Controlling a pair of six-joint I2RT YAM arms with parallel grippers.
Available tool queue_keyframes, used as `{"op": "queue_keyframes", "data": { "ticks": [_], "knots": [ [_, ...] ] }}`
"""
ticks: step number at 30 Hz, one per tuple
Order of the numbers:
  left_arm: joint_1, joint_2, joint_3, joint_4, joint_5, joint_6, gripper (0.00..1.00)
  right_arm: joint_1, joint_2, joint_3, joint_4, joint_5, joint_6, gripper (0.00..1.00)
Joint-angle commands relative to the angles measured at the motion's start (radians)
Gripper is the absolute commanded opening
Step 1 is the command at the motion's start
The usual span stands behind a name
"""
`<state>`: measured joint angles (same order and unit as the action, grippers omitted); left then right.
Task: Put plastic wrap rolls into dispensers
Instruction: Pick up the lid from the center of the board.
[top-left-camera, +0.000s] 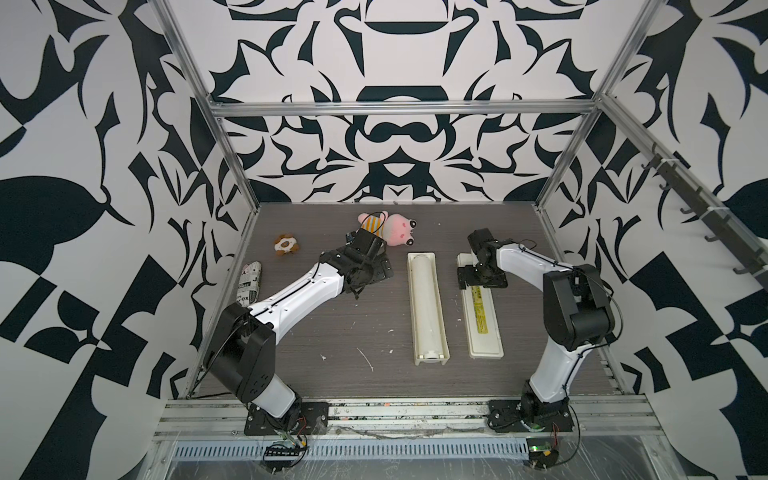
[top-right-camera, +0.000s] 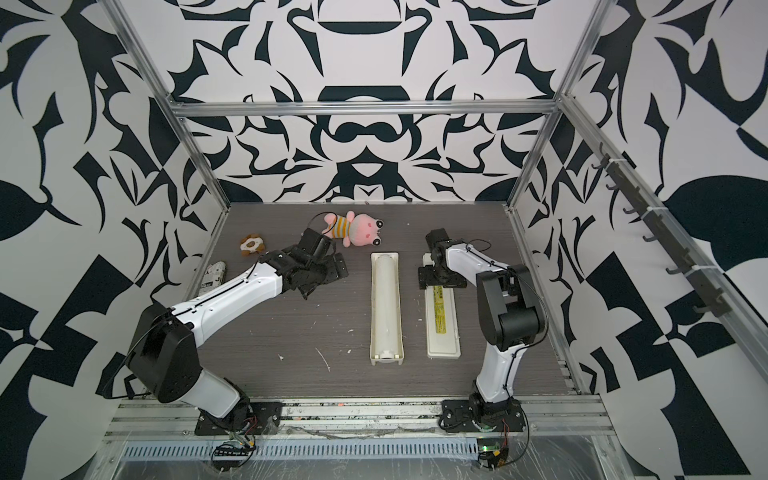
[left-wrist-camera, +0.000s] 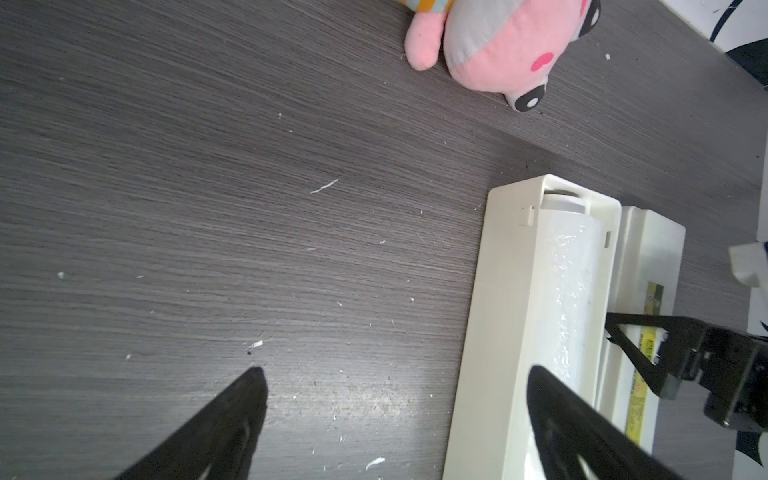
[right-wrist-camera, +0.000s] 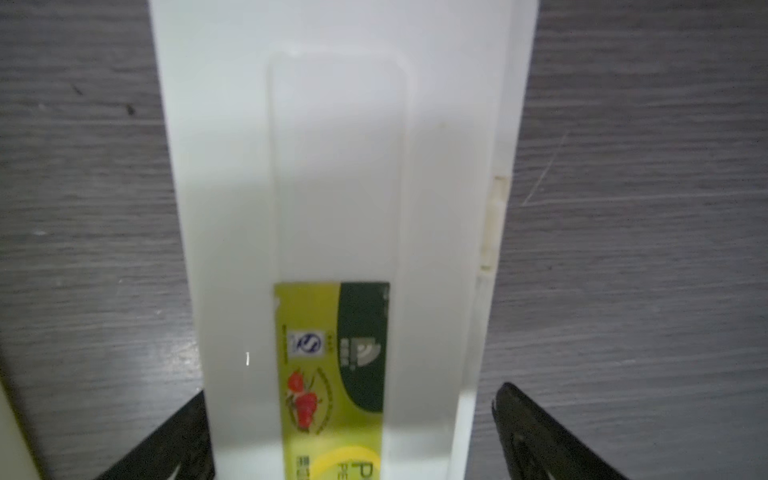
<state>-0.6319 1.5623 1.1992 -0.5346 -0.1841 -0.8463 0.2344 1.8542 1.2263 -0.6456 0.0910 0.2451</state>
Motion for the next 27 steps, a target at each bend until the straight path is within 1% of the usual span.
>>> {"op": "queue_keyframes", "data": {
  "ticks": [1, 4, 9, 13, 17, 21, 24, 27],
  "knots": [
    [0.01, 0.004, -0.009, 0.001, 0.006, 0.011, 0.99, 0.001, 0.013, 0.04, 0.0, -0.01, 0.019, 1.0],
    [0.012, 0.002, -0.009, -0.001, 0.004, 0.006, 0.99, -0.01, 0.033, 0.039, -0.007, -0.005, 0.034, 0.98],
    [0.014, 0.021, -0.009, -0.005, -0.002, -0.004, 1.0, -0.01, 0.042, 0.028, -0.005, -0.034, 0.051, 0.9],
    [0.014, 0.028, -0.006, -0.008, 0.0, 0.003, 1.0, -0.01, 0.016, -0.001, 0.02, -0.064, 0.062, 0.88],
    [0.021, 0.028, -0.006, -0.006, -0.002, 0.008, 0.99, -0.01, -0.062, -0.021, 0.04, -0.066, 0.058, 0.87],
    [0.027, 0.039, -0.006, 0.0, 0.006, 0.02, 0.99, -0.012, -0.187, -0.057, 0.062, -0.088, 0.047, 0.86],
    [0.035, 0.055, -0.009, 0.017, 0.029, 0.037, 1.0, -0.01, -0.276, -0.063, 0.037, -0.149, 0.029, 0.86],
    [0.038, 0.08, -0.013, 0.032, 0.052, 0.042, 0.99, -0.01, -0.342, -0.063, 0.0, -0.26, 0.017, 0.86]
  ]
}}
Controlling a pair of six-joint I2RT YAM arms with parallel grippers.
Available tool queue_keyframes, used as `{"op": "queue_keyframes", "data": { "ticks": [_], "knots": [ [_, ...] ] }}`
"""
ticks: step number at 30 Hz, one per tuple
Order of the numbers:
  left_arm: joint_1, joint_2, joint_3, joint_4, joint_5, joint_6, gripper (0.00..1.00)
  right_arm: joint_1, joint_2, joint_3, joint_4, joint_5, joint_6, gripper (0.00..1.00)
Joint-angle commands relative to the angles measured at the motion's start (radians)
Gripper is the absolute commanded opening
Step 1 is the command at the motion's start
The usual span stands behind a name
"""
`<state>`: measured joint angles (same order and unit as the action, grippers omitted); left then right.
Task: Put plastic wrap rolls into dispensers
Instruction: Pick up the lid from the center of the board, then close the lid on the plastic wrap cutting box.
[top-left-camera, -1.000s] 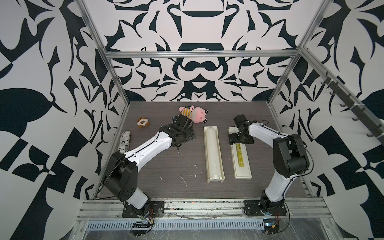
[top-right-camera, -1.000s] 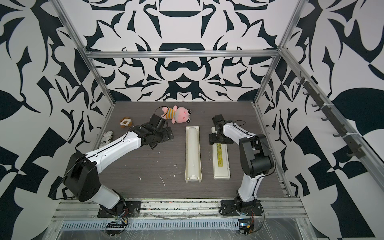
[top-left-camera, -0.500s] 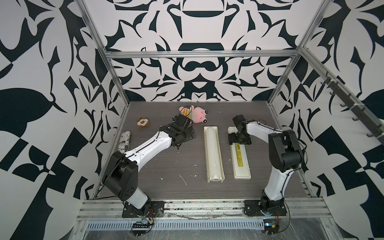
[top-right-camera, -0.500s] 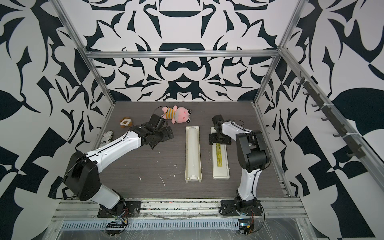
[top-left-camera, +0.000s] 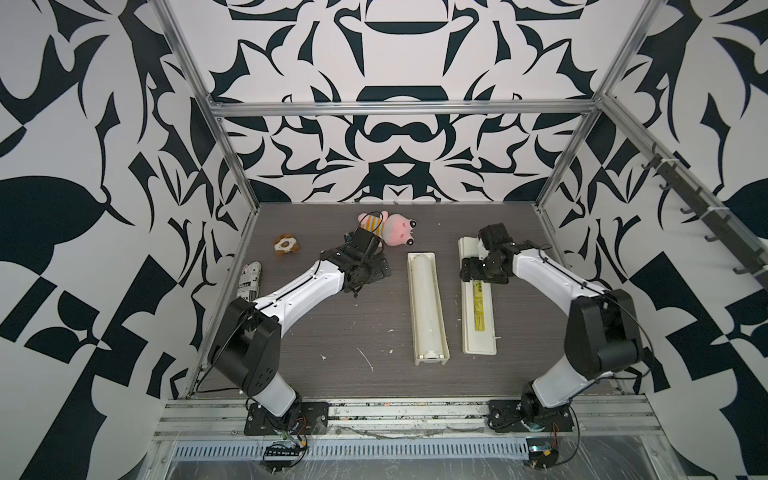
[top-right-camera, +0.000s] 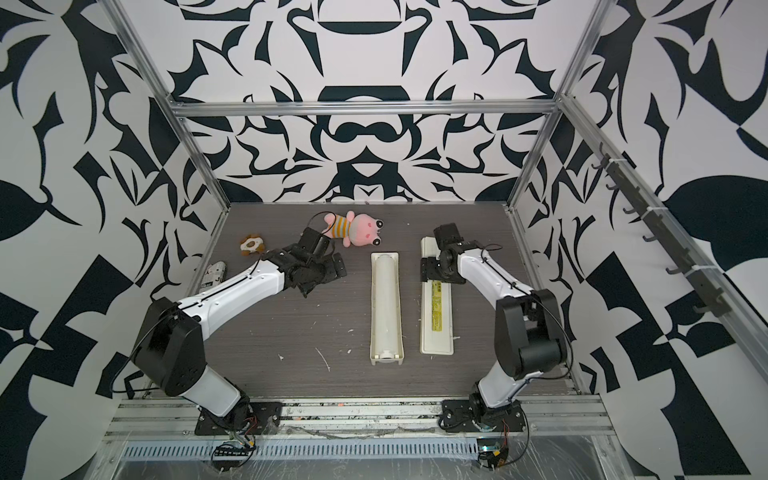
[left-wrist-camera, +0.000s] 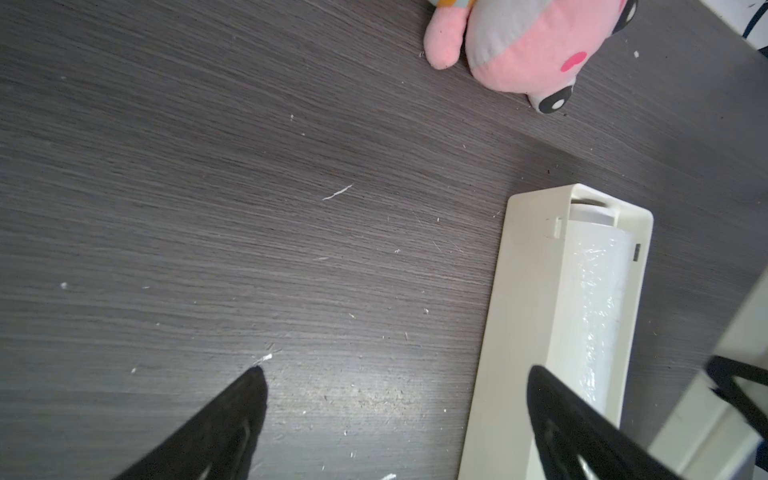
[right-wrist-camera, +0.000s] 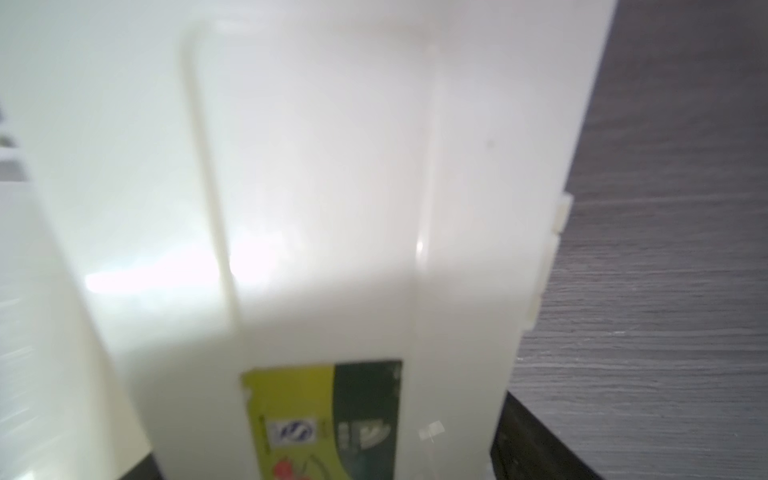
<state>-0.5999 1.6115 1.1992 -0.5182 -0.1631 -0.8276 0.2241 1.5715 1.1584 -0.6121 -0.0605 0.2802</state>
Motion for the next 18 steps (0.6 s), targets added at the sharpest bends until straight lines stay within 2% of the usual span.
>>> {"op": "queue_keyframes", "data": {
  "ticks": [1, 5, 10, 15, 18],
  "knots": [
    [0.007, 0.036, -0.016, 0.022, 0.041, 0.024, 0.99, 0.0, -0.071, 0.008, -0.047, -0.161, -0.012, 0.85],
    [0.008, 0.036, -0.042, 0.058, 0.063, 0.02, 0.99, 0.017, -0.115, -0.002, -0.056, -0.304, 0.035, 0.83],
    [0.008, 0.027, -0.07, 0.077, 0.073, 0.024, 0.99, 0.045, -0.178, -0.036, -0.029, -0.381, 0.044, 0.83],
    [0.009, 0.015, -0.09, 0.092, 0.08, 0.027, 0.99, 0.098, -0.173, 0.015, -0.039, -0.399, 0.101, 0.82],
    [0.009, 0.007, -0.103, 0.1, 0.081, 0.024, 0.99, 0.156, -0.114, 0.085, -0.089, -0.295, 0.141, 0.83]
  ]
}}
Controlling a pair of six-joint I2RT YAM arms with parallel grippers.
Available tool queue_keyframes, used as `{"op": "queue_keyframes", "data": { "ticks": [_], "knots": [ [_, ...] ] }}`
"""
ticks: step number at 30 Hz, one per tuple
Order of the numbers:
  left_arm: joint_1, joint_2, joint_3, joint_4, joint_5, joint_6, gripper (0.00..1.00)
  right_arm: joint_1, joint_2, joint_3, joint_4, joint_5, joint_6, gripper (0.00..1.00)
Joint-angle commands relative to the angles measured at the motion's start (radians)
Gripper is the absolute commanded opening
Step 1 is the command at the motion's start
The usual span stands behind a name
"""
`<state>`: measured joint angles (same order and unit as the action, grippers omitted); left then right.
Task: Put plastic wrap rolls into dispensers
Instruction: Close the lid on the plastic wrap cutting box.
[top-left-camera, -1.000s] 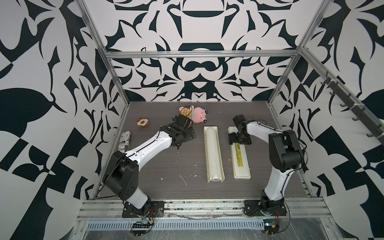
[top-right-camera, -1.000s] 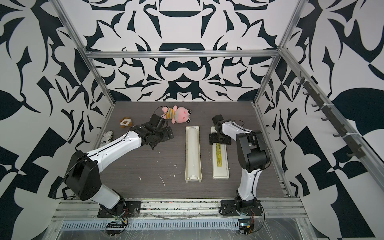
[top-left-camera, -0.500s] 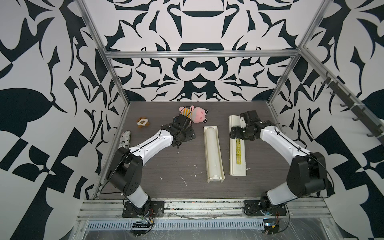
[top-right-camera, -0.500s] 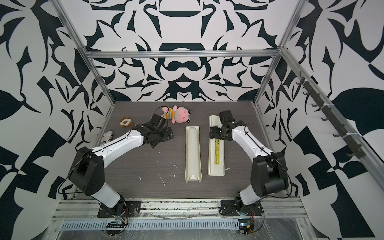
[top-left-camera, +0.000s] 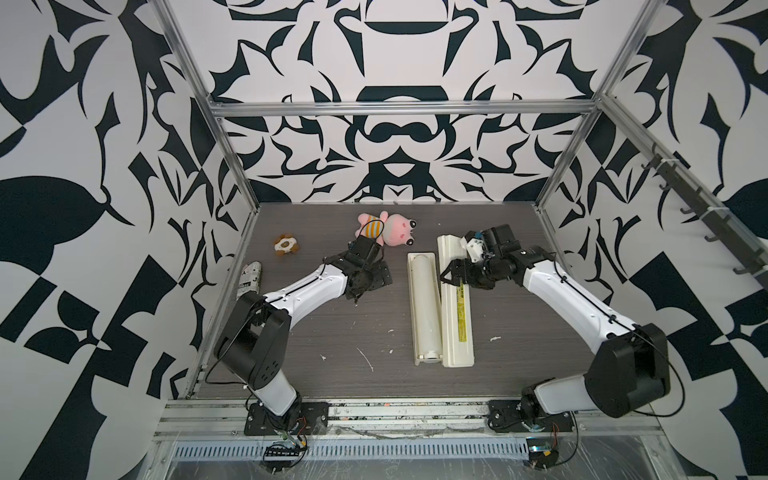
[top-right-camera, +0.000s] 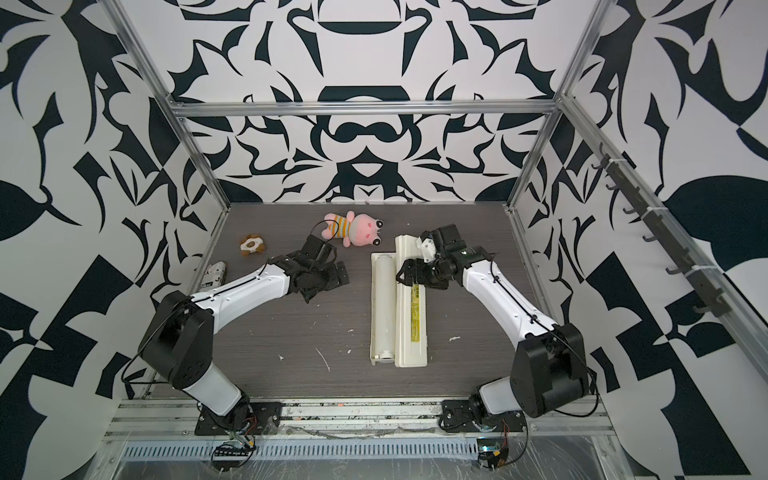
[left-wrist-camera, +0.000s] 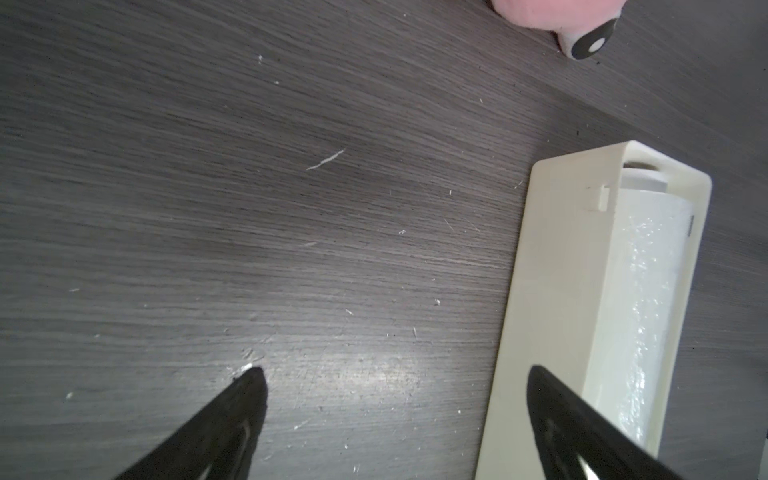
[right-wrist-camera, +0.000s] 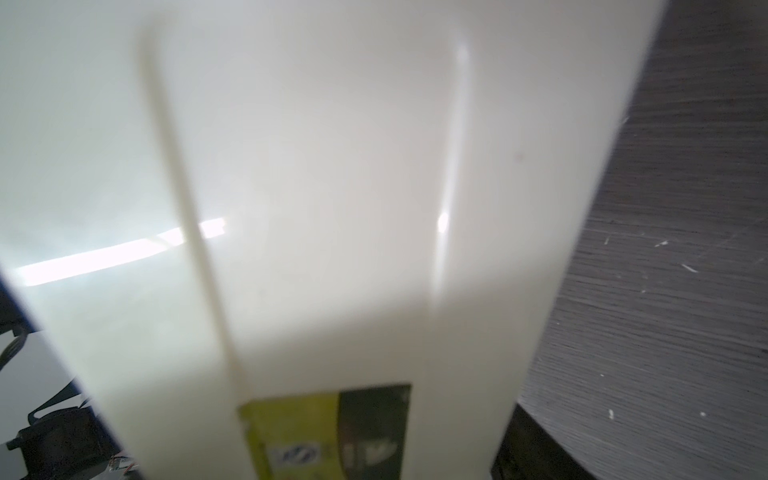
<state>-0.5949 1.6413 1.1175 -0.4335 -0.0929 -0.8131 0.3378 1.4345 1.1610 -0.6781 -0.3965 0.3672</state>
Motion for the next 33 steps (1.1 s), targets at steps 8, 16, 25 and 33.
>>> {"op": "queue_keyframes", "data": {
  "ticks": [8, 16, 25, 33],
  "knots": [
    [0.021, -0.065, -0.083, 0.037, 0.015, 0.005, 0.99, 0.167, 0.16, 0.176, -0.019, 0.293, 0.216, 0.82],
    [0.053, -0.081, -0.138, 0.075, 0.046, 0.008, 0.99, 0.227, 0.279, 0.275, -0.041, 0.355, 0.248, 0.82],
    [0.066, -0.069, -0.169, 0.096, 0.065, 0.011, 1.0, 0.316, 0.346, 0.375, -0.132, 0.45, 0.25, 0.83],
    [0.069, -0.058, -0.17, 0.099, 0.076, 0.008, 1.0, 0.333, 0.369, 0.385, -0.133, 0.493, 0.299, 0.83]
  ]
}}
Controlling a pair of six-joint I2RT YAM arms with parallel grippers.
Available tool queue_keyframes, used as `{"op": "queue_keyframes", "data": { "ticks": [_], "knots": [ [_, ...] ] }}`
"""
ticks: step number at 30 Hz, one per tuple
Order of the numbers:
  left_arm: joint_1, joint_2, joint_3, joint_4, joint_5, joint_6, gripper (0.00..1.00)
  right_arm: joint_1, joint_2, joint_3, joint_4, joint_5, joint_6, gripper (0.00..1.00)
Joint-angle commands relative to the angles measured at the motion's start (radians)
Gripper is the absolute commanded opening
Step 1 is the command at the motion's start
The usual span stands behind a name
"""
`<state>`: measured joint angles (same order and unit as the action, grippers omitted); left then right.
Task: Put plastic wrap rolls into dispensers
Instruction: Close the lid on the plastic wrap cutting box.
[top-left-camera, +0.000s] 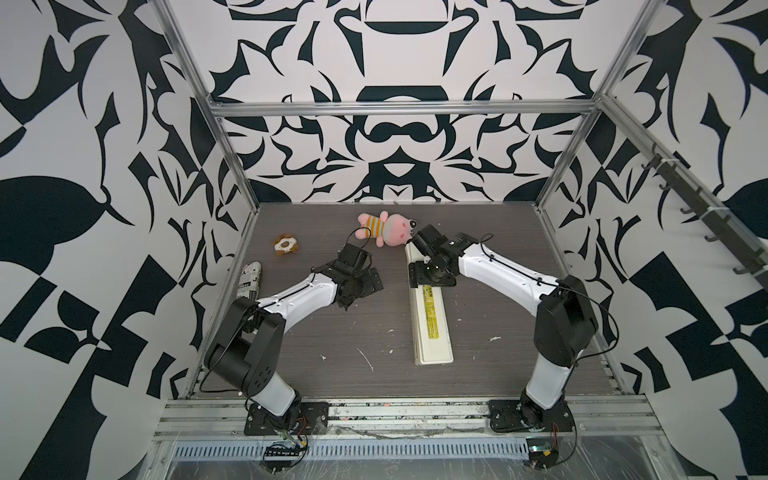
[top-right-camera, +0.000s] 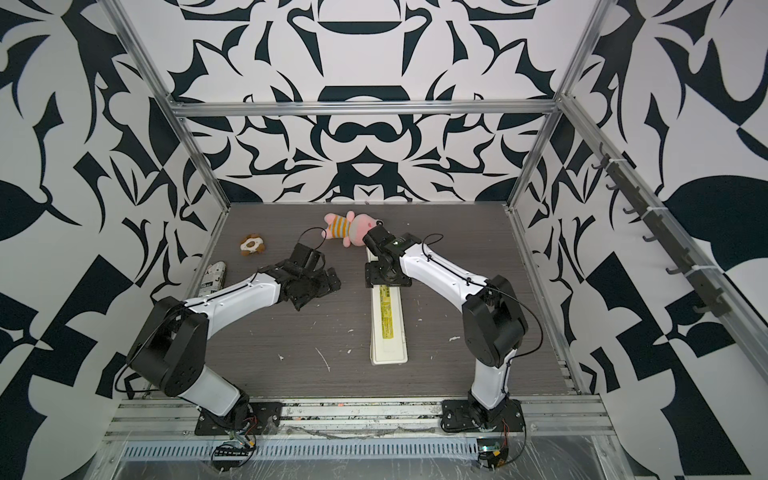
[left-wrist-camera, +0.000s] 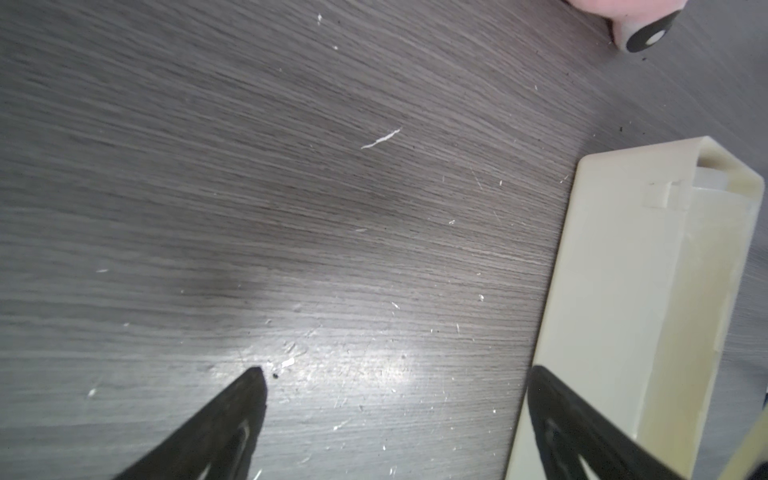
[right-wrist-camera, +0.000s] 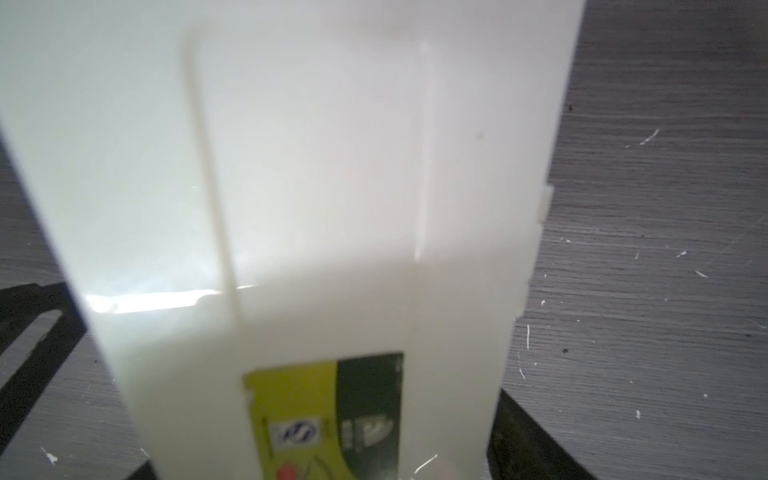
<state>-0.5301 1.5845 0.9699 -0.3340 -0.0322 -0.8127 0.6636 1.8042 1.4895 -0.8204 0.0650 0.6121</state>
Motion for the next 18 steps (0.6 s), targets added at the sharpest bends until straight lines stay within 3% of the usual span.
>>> {"op": "queue_keyframes", "data": {
  "ticks": [1, 10, 18],
  "knots": [
    [0.004, 0.001, -0.022, 0.001, 0.017, 0.007, 1.0, 0.007, 0.013, 0.073, -0.005, 0.035, 0.054, 0.83],
    [0.005, 0.007, -0.036, 0.007, 0.024, 0.004, 1.0, -0.001, 0.119, 0.134, -0.045, 0.007, 0.071, 0.9],
    [0.005, 0.01, -0.049, 0.021, 0.05, 0.0, 0.98, 0.0, 0.055, 0.066, -0.011, -0.029, 0.045, 0.99]
  ]
}}
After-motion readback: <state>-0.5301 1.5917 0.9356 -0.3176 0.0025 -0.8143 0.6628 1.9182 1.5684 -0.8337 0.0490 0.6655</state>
